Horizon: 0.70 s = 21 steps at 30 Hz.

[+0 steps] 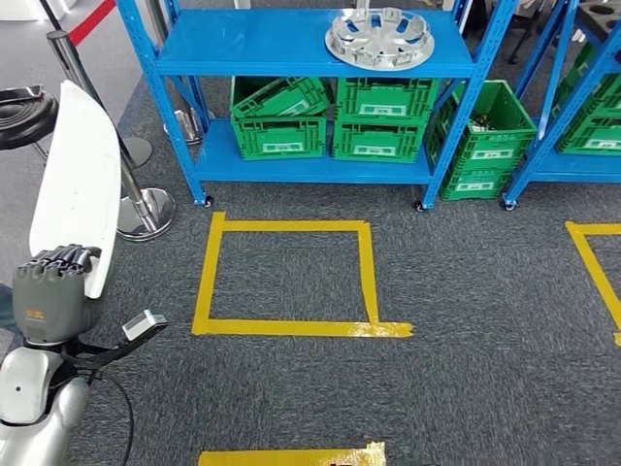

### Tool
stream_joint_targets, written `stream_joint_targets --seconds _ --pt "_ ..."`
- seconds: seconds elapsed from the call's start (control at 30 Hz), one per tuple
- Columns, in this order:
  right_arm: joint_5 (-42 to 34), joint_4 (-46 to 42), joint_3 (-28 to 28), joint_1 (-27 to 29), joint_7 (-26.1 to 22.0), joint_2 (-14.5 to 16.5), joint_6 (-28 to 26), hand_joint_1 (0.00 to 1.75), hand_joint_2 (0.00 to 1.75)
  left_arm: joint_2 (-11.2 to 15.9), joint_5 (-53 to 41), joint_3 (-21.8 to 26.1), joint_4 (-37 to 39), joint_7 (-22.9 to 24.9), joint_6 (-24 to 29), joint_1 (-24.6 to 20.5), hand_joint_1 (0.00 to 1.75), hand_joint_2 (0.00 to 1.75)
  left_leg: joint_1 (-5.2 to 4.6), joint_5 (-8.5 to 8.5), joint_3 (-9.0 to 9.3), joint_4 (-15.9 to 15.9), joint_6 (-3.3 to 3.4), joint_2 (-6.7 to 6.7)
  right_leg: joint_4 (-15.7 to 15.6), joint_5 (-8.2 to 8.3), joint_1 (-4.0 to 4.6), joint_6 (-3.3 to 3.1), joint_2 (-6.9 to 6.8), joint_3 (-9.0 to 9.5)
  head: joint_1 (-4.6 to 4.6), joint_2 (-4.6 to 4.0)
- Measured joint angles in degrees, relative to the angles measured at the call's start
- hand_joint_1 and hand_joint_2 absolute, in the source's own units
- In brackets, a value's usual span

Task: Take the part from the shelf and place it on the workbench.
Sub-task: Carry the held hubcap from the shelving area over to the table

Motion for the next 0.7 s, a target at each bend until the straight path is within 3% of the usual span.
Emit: stream_joint_targets --seconds 0.03,0.1,0.17,0.2,0.23,0.3,0.33,0.37,0.43,0.47,0.5,0.53,0.6,0.63,0.7 --pt "0.0 0.0 0.0 0.0 0.0 0.0 0.0 0.00 0.00 0.0 0.0 0.0 0.0 0.0 0.0 0.0 1.75 1.75 -0.01 0.76 -1.14 0.2 -0.11 0.03 0.3 1.43 0.01 -0.03 0.00 1.31 0.01 0.00" --pt "0.0 0.0 0.0 -0.1 0.0 -0.1 0.0 0.00 0.00 -0.1 0.1 -0.1 0.1 0.0 0.0 0.0 1.75 1.75 0.04 2.12 -3.19 0.7 -0.46 0.04 -5.0 4.07 0.01 -0.17 0.01 6.90 0.03 0.00" --pt "0.0 0.0 0.0 -0.2 0.0 -0.1 0.0 0.00 0.00 -0.1 0.1 -0.1 0.1 0.0 0.0 0.0 1.75 1.75 -0.03 3.29 -4.59 1.4 -0.99 0.01 -14.2 2.74 0.07 -0.30 0.10 13.84 -0.03 0.01" --pt "0.0 0.0 0.0 -0.3 0.0 -0.1 0.0 0.00 0.00 -0.1 0.1 -0.1 0.1 0.0 0.0 0.0 1.75 1.75 -0.06 3.86 -4.93 1.6 -1.25 0.01 -17.3 1.61 0.14 -0.36 0.18 15.71 -0.04 0.01" --pt "0.0 0.0 0.0 -0.3 -0.1 -0.1 0.0 0.00 0.00 -0.1 0.2 -0.2 0.1 0.0 0.0 -0.1 1.75 1.75 -0.06 4.45 -5.12 1.7 -1.52 0.02 -18.8 1.02 0.27 -0.50 0.23 16.39 -0.06 0.01" --pt "0.0 0.0 0.0 -0.2 0.0 -0.1 0.0 0.00 0.00 -0.1 0.3 -0.3 0.1 0.0 0.0 -0.1 1.75 1.75 0.11 4.88 -5.43 1.8 -2.09 -0.06 -18.6 1.72 0.26 -1.14 0.06 15.22 -0.02 0.01" --pt "0.0 0.0 0.0 -0.1 0.0 -0.1 0.0 0.00 0.00 -0.1 0.3 -0.3 0.2 0.0 0.0 -0.1 1.75 1.75 0.20 3.53 -5.79 2.6 -2.43 -0.15 -18.6 2.31 0.22 -1.57 -0.11 14.61 -0.10 0.01" --pt "0.0 0.0 0.0 -0.1 0.0 0.0 0.0 0.00 0.00 -0.1 0.3 -0.4 0.2 0.0 0.0 0.0 1.75 1.75 0.29 0.97 -6.30 4.5 -2.74 -0.23 -18.6 3.03 0.13 -1.95 -0.30 13.87 -0.21 0.00" --pt "0.0 0.0 0.0 -0.1 0.0 0.0 0.0 0.00 0.00 -0.1 0.3 -0.4 0.3 0.0 0.0 0.0 1.75 1.75 0.50 -5.77 -7.37 11.4 -3.19 -0.29 -18.5 4.59 0.25 -2.41 -0.47 12.35 -0.41 0.00" --pt "0.0 0.0 0.0 -0.2 0.0 0.0 0.0 0.00 0.00 -0.1 0.3 -0.4 0.3 0.0 0.0 0.0 1.75 1.75 0.59 -7.74 -7.63 15.1 -3.28 -0.29 -18.4 5.42 0.36 -2.49 -0.53 11.47 -0.42 0.00" --pt "0.0 0.0 0.0 -0.2 0.0 0.0 0.0 0.00 0.00 -0.1 0.3 -0.5 0.4 0.0 0.0 0.0 1.75 1.75 0.65 -8.07 -7.41 17.7 -3.28 -0.30 -18.3 6.26 0.50 -2.51 -0.56 10.45 -0.41 0.00" --pt "0.0 0.0 0.0 -0.2 0.0 0.0 0.0 0.00 0.00 -0.1 0.3 -0.5 0.5 0.0 0.0 0.0 1.75 1.75 0.67 -7.08 -6.55 18.8 -3.20 -0.31 -18.0 7.04 0.61 -2.49 -0.59 9.29 -0.43 0.00" --pt "0.0 0.0 0.0 -0.2 0.0 0.0 0.1 0.00 0.00 -0.1 0.3 -0.6 0.5 -0.1 0.0 0.0 1.75 1.75 0.64 -4.10 -2.51 15.4 -2.79 -0.35 -17.5 8.33 0.78 -2.32 -0.60 7.06 -0.43 0.00" --pt "0.0 0.0 0.0 -0.2 0.0 0.0 0.1 0.00 0.00 0.0 0.5 -0.7 0.5 -0.2 0.0 0.0 1.75 1.75 0.54 -4.00 0.65 11.5 -2.46 -0.37 -17.3 8.82 0.87 -2.16 -0.57 6.24 -0.43 0.00" --pt "0.0 0.0 0.0 -0.2 -0.1 0.0 0.1 0.00 0.00 -0.1 1.4 -0.8 0.5 -0.7 0.0 -0.1 1.75 1.75 0.23 -5.86 6.17 3.2 -1.83 -0.39 -17.0 9.79 0.95 -1.73 -0.52 5.29 -0.37 0.00"
